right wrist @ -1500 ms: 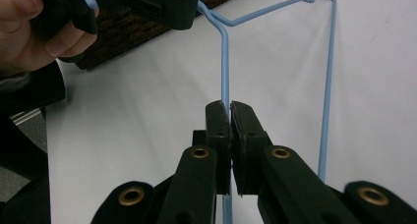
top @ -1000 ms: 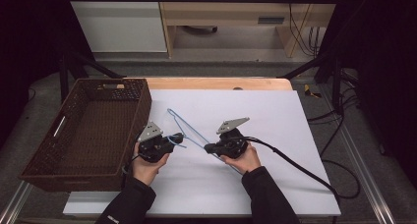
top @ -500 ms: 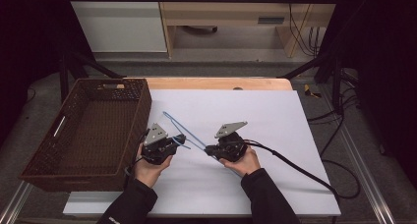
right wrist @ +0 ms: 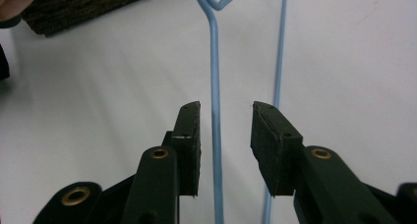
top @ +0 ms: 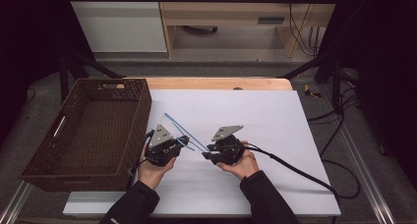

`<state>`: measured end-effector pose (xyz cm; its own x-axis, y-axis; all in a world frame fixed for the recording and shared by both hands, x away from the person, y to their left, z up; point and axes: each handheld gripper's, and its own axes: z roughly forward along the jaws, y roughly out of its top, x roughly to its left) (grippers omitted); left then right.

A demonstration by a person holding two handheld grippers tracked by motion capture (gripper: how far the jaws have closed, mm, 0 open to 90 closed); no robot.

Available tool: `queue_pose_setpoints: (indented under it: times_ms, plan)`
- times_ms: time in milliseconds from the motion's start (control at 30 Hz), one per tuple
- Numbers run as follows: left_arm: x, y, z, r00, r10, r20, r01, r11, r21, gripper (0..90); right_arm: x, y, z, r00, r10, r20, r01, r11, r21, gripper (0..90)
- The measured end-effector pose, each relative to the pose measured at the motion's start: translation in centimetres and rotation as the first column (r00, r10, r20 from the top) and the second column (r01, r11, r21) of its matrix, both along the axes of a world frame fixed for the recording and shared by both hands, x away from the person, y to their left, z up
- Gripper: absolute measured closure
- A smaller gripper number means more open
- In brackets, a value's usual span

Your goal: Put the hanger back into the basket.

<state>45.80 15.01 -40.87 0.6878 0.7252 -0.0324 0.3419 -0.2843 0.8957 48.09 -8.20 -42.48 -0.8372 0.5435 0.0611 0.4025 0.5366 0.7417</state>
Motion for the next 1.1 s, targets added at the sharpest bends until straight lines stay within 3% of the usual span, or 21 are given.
queue_pose_setpoints:
  times_ms: [133,433,767,933,1100]
  plan:
    - [0.0,-0.1,0.0,1.0000,-0.002,-0.001,0.002,1.0000,0.001,85.3,-0.1,0.6,-0.4,0.9999,0.012,0.007,-0.012,0.9997,-0.021,68.3]
    - [0.0,-0.2,0.0,1.0000,0.001,0.001,-0.001,1.0000,0.004,85.3,-0.2,0.7,-0.4,0.9999,0.010,0.008,-0.010,0.9993,-0.037,86.7]
    - [0.0,-0.1,0.0,0.9999,-0.010,0.006,0.010,0.9999,-0.005,84.3,-0.2,0.6,-0.3,0.9997,0.021,0.014,-0.020,0.9988,-0.045,87.9]
    - [-0.4,0.6,0.7,0.9994,-0.011,0.032,0.012,0.9997,-0.020,71.1,-0.1,0.3,0.0,0.9997,0.018,0.014,-0.017,0.9986,-0.050,88.1]
    - [-1.1,1.5,1.7,0.9989,-0.019,0.042,0.020,0.9998,-0.009,51.4,-0.1,-0.3,0.8,0.9995,0.028,0.017,-0.028,0.9988,-0.040,88.2]
